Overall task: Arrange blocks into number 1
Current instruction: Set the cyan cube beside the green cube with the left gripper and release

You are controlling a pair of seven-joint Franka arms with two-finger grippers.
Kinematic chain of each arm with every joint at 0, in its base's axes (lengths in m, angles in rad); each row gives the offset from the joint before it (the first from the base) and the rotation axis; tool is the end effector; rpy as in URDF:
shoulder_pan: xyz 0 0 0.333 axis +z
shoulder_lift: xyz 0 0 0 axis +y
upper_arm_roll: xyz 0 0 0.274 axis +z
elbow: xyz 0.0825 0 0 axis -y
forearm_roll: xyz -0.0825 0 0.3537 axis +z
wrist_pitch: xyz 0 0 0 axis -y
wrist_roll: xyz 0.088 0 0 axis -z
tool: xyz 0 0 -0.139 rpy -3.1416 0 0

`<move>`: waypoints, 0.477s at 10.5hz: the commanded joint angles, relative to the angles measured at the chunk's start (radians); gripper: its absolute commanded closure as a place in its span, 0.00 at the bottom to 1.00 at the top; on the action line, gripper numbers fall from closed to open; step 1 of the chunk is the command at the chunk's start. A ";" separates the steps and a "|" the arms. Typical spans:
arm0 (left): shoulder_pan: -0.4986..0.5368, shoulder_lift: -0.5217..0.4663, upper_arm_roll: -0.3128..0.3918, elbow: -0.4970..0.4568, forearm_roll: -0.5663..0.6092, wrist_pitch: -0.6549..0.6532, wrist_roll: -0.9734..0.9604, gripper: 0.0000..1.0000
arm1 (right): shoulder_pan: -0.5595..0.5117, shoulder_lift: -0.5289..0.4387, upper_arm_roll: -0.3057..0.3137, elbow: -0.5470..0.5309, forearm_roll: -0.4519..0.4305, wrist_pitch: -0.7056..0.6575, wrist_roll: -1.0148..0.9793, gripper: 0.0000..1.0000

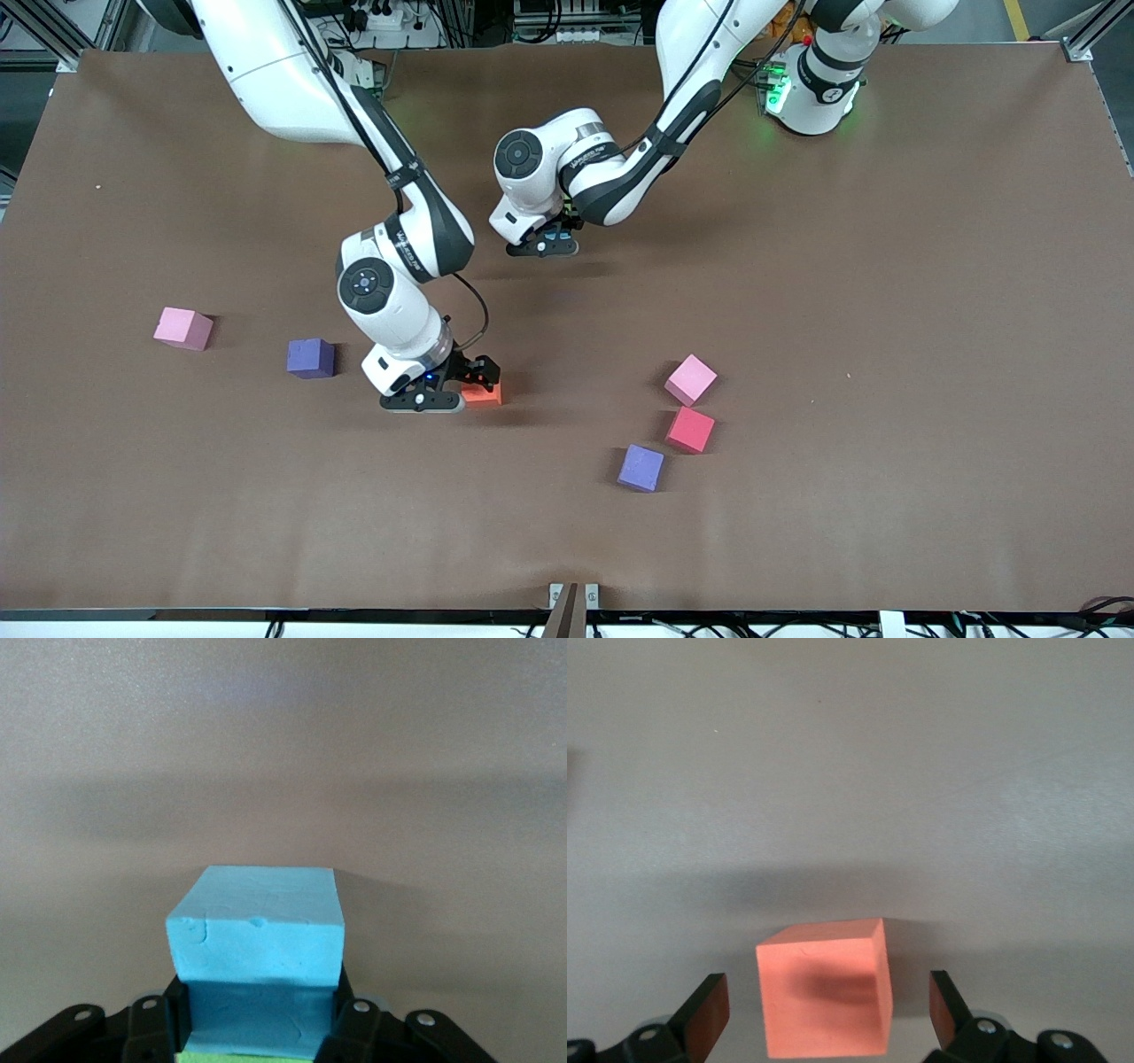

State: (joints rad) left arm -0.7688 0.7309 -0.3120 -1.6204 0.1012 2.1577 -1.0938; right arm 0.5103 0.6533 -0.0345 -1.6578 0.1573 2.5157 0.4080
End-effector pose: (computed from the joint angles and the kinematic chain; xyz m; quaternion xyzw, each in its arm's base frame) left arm 0.3062 -0.5378 0.1561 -0.9947 -0.0044 0.0949 0.0385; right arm 0.5880 0.3070 0.2048 -0.9936 0.0204 -0.0745 0.0820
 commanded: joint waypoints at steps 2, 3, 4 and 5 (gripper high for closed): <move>0.005 -0.022 -0.001 -0.018 0.018 0.001 0.008 0.00 | 0.019 0.038 0.001 0.042 0.007 0.002 0.008 0.00; 0.015 -0.045 0.001 -0.016 0.021 -0.002 0.005 0.00 | 0.022 0.043 0.001 0.042 -0.005 0.002 0.003 0.00; 0.038 -0.066 0.008 -0.013 0.026 -0.013 0.002 0.00 | 0.023 0.048 0.001 0.042 -0.025 0.011 0.003 0.00; 0.084 -0.085 0.010 -0.013 0.031 -0.031 0.008 0.00 | 0.023 0.052 0.001 0.041 -0.044 0.020 0.003 0.00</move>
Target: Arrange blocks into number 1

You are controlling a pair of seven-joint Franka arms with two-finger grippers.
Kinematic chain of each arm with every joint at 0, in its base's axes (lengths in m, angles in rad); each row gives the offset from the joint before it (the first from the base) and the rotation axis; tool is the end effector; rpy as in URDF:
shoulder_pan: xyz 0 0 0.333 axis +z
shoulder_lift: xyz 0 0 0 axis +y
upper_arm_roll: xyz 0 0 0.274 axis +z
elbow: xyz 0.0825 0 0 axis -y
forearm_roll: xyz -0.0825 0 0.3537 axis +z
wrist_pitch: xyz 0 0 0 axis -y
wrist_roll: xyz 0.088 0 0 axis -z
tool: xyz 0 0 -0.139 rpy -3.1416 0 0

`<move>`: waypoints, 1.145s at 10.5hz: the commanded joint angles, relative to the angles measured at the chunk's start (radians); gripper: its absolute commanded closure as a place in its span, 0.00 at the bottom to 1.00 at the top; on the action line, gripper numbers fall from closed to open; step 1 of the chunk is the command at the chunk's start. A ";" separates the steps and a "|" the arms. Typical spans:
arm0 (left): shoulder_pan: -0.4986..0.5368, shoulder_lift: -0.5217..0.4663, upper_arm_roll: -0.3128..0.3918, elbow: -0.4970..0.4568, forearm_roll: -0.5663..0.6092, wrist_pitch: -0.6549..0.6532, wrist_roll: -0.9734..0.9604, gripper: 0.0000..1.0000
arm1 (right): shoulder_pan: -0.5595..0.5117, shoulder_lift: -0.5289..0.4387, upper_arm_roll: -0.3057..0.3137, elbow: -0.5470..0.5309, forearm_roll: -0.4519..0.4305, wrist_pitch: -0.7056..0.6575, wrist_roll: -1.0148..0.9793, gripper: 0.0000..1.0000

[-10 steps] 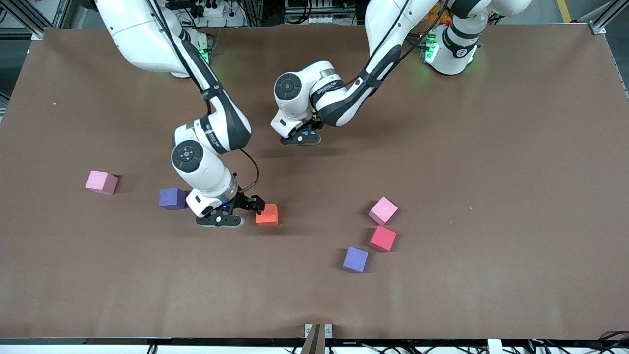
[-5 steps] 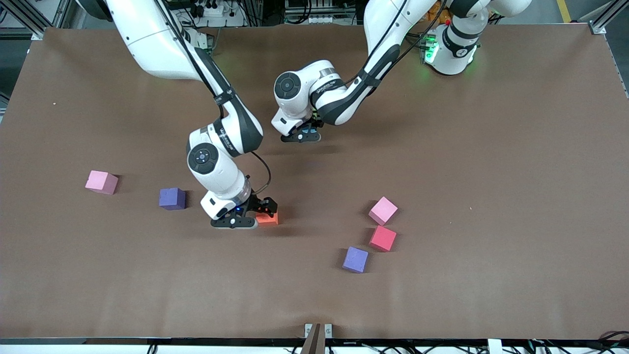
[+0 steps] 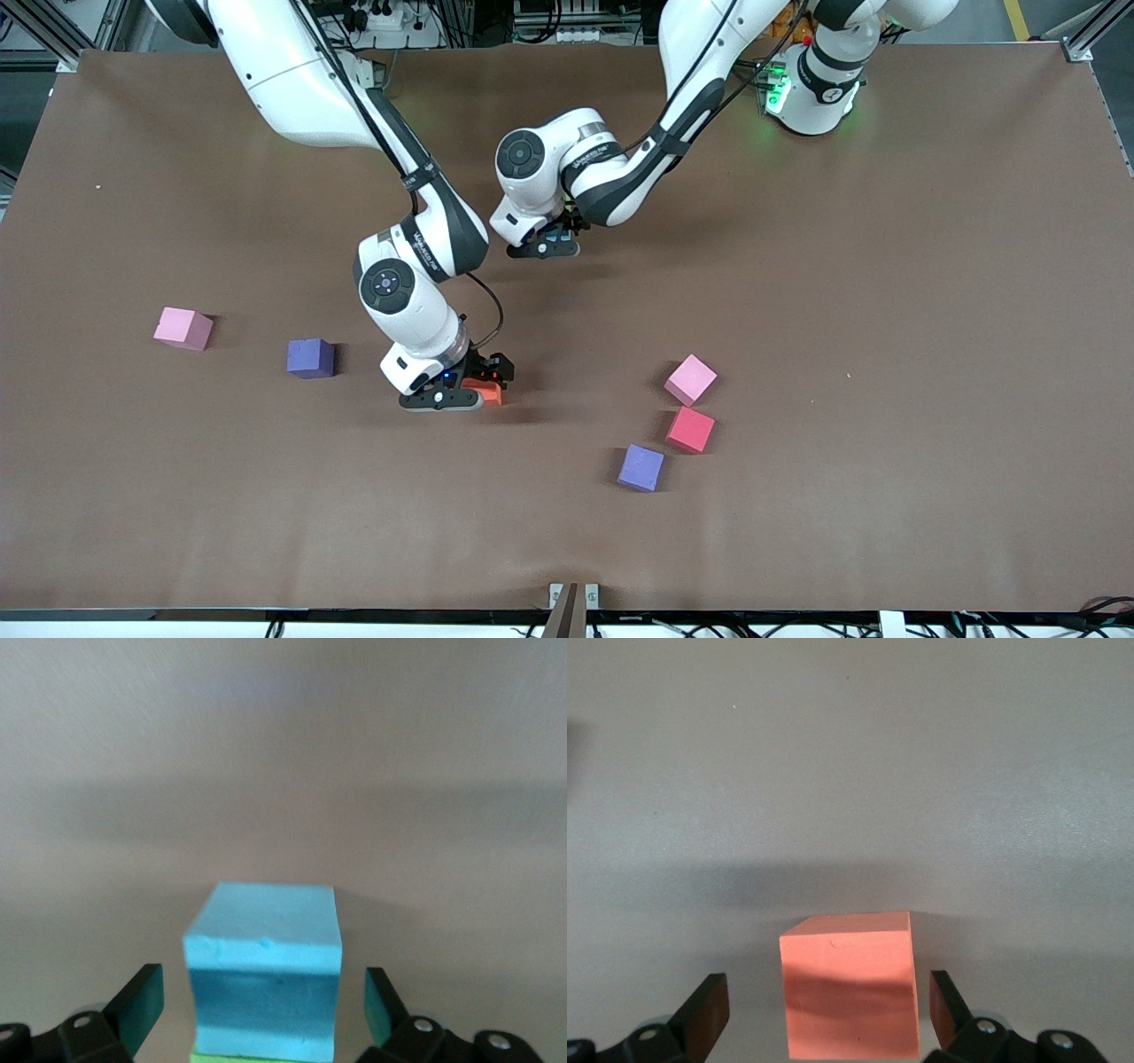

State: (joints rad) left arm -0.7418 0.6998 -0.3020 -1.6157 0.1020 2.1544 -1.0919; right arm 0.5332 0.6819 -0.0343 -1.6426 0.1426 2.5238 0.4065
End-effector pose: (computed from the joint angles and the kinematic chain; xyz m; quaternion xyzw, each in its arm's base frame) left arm 0.3302 -0.5302 0.1751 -0.9961 -0.0204 0.0814 0.0281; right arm 0.5823 0.3211 0.1933 -0.9943 0.0029 -0.0738 0.0765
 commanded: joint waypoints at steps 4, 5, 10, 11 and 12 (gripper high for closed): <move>0.321 -0.074 0.000 -0.021 0.085 -0.082 0.226 0.00 | 0.004 0.036 0.001 0.024 -0.049 0.030 0.005 0.00; 0.361 -0.068 0.000 -0.021 0.114 -0.082 0.246 0.00 | 0.004 0.041 0.001 0.023 -0.057 0.038 0.005 0.00; 0.510 -0.056 0.012 -0.004 0.127 -0.080 0.160 0.00 | 0.011 0.061 0.001 0.018 -0.151 0.072 0.000 0.52; 0.510 -0.043 0.014 -0.003 0.130 -0.076 0.083 0.00 | 0.011 0.053 0.001 0.018 -0.187 0.058 0.005 0.95; 0.507 -0.020 0.015 0.002 0.133 -0.070 0.031 0.00 | 0.017 0.042 0.002 0.021 -0.186 0.024 0.009 1.00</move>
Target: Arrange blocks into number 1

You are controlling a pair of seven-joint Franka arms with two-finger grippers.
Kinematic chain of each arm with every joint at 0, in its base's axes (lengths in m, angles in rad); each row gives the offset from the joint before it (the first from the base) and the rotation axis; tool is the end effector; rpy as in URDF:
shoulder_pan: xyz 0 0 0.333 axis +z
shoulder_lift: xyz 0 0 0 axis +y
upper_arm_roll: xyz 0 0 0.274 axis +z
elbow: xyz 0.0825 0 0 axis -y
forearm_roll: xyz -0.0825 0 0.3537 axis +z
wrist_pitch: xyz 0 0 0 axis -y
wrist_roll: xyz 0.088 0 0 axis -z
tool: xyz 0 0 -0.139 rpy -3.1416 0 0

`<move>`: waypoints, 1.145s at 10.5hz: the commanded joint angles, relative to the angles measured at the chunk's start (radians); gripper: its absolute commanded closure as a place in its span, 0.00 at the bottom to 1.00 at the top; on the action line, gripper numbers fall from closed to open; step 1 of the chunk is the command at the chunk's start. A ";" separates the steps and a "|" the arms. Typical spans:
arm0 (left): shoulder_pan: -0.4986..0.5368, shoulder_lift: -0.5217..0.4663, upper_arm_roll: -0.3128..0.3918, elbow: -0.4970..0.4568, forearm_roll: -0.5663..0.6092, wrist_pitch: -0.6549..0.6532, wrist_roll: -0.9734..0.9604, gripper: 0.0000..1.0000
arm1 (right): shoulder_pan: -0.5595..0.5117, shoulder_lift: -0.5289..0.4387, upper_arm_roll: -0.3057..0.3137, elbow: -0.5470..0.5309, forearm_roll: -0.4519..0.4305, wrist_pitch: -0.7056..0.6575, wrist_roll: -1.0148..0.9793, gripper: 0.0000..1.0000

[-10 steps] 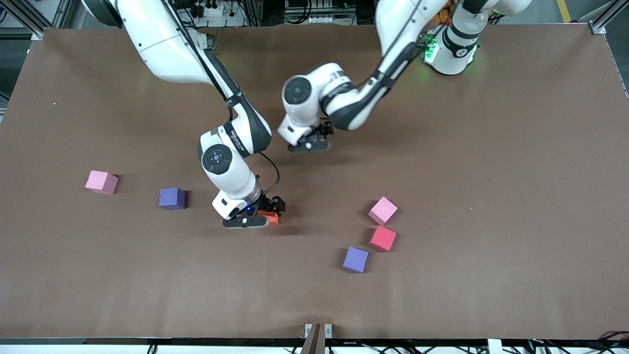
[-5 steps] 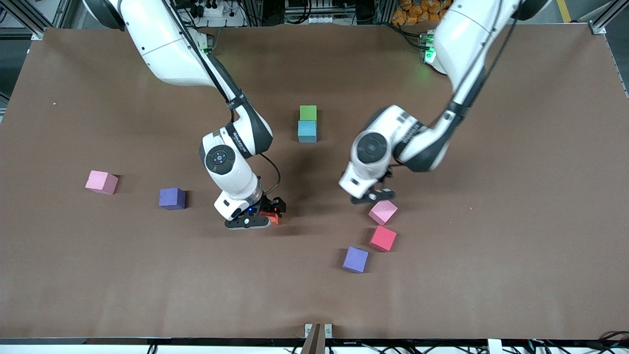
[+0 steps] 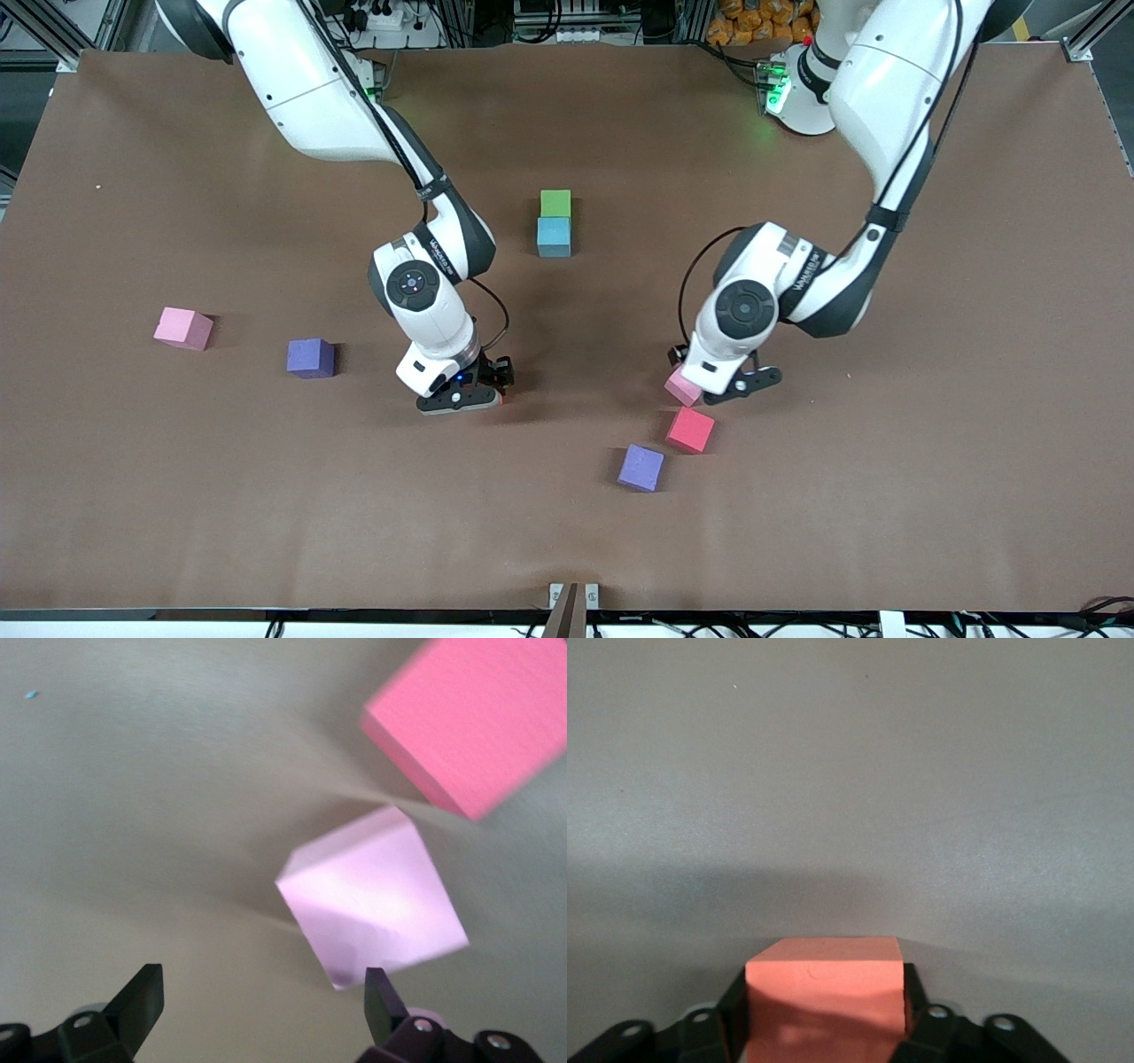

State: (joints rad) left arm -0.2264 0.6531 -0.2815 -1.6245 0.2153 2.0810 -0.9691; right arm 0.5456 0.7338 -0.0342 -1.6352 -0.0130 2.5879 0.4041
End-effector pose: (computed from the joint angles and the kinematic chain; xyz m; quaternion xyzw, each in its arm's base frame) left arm 0.5525 -0.2763 0.1924 -0.9786 -0.1886 0.0596 0.0573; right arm 0.5805 0.3282 0.1692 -0.9918 -0.0640 -0.1047 0.0350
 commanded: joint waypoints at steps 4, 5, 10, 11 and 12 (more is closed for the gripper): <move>-0.011 0.031 -0.005 0.049 0.019 0.004 -0.178 0.00 | 0.036 -0.140 0.052 0.021 -0.024 -0.288 0.198 1.00; -0.011 0.029 -0.005 0.057 0.019 0.004 -0.195 0.00 | 0.045 -0.169 0.089 0.020 -0.024 -0.346 0.263 1.00; -0.037 0.063 0.008 0.112 0.039 0.042 -0.449 0.00 | 0.140 -0.197 0.129 -0.086 -0.035 -0.289 0.384 1.00; -0.039 0.078 0.010 0.112 0.050 0.068 -0.501 0.00 | 0.151 -0.200 0.135 -0.133 -0.036 -0.238 0.386 1.00; -0.039 0.086 0.010 0.112 0.050 0.091 -0.538 0.00 | 0.152 -0.200 0.140 -0.168 -0.038 -0.200 0.386 1.00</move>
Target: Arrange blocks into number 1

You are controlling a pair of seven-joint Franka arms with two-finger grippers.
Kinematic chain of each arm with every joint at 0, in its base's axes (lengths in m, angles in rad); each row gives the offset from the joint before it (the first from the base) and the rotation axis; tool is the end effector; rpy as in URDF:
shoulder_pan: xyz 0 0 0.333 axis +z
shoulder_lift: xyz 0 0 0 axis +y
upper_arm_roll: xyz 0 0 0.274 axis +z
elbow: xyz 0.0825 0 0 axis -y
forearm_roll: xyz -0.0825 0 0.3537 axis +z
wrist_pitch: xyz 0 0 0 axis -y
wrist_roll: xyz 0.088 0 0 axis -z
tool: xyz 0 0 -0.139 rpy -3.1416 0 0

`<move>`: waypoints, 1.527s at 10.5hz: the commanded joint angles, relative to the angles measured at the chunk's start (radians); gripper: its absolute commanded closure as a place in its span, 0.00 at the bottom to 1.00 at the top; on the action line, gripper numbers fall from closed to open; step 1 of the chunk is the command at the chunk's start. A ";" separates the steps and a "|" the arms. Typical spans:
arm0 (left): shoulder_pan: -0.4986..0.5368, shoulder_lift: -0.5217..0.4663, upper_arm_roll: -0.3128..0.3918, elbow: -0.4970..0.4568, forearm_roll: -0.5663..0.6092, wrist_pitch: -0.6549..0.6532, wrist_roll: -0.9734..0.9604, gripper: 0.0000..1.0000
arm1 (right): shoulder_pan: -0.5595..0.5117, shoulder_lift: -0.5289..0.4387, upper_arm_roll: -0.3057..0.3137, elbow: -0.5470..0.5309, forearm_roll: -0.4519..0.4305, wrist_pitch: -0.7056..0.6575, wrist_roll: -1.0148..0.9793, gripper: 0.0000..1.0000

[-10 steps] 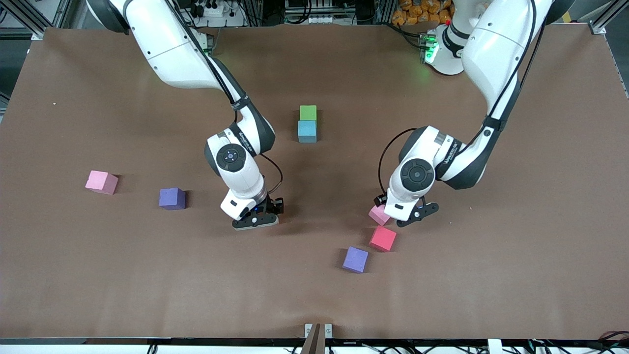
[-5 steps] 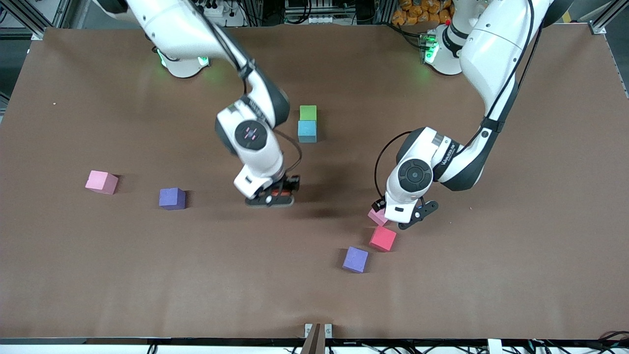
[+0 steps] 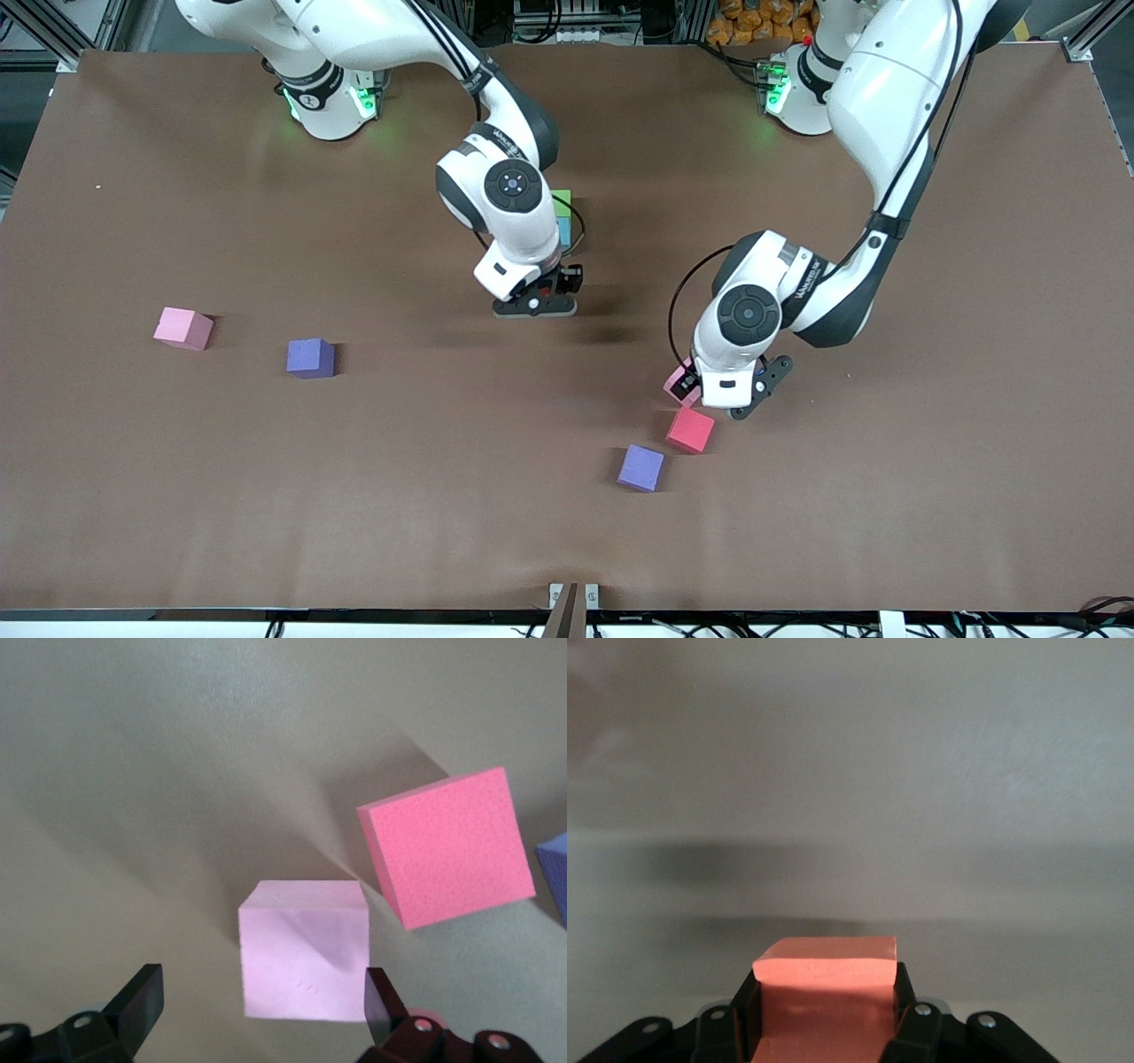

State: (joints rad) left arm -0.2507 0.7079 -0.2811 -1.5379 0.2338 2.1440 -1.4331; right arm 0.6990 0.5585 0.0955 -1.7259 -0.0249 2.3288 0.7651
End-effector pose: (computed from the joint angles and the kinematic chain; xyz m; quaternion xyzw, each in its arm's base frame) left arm 0.5730 -0.2983 0.1972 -0.9156 -0.4006 0.0160 0.0310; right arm 0.4451 0.4471 0.2189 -0.9995 -0.0152 -0.0056 0.0278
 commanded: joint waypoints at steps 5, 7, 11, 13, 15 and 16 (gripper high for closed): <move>-0.016 0.050 0.014 0.025 0.035 0.068 -0.118 0.00 | 0.013 -0.022 0.030 -0.103 -0.027 0.083 0.048 1.00; -0.022 0.064 0.014 0.024 0.038 0.083 -0.122 0.00 | 0.014 -0.022 0.041 -0.119 -0.027 0.092 0.049 1.00; -0.019 0.076 0.016 0.024 0.054 0.085 -0.101 0.32 | 0.019 -0.014 0.056 -0.136 -0.061 0.109 0.120 1.00; -0.010 0.073 0.014 0.024 0.108 0.085 -0.037 1.00 | 0.019 -0.012 0.058 -0.138 -0.061 0.109 0.120 1.00; -0.010 0.068 0.014 0.024 0.110 0.085 0.002 1.00 | 0.019 -0.012 0.064 -0.146 -0.061 0.109 0.120 1.00; -0.010 0.067 0.014 0.024 0.110 0.085 0.008 1.00 | 0.019 -0.011 0.064 -0.147 -0.061 0.109 0.120 1.00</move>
State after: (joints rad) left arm -0.2590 0.7761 -0.2692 -1.5222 0.3174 2.2259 -1.4441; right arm 0.7161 0.5587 0.1546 -1.8527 -0.0617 2.4244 0.8542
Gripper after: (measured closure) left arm 0.352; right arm 0.419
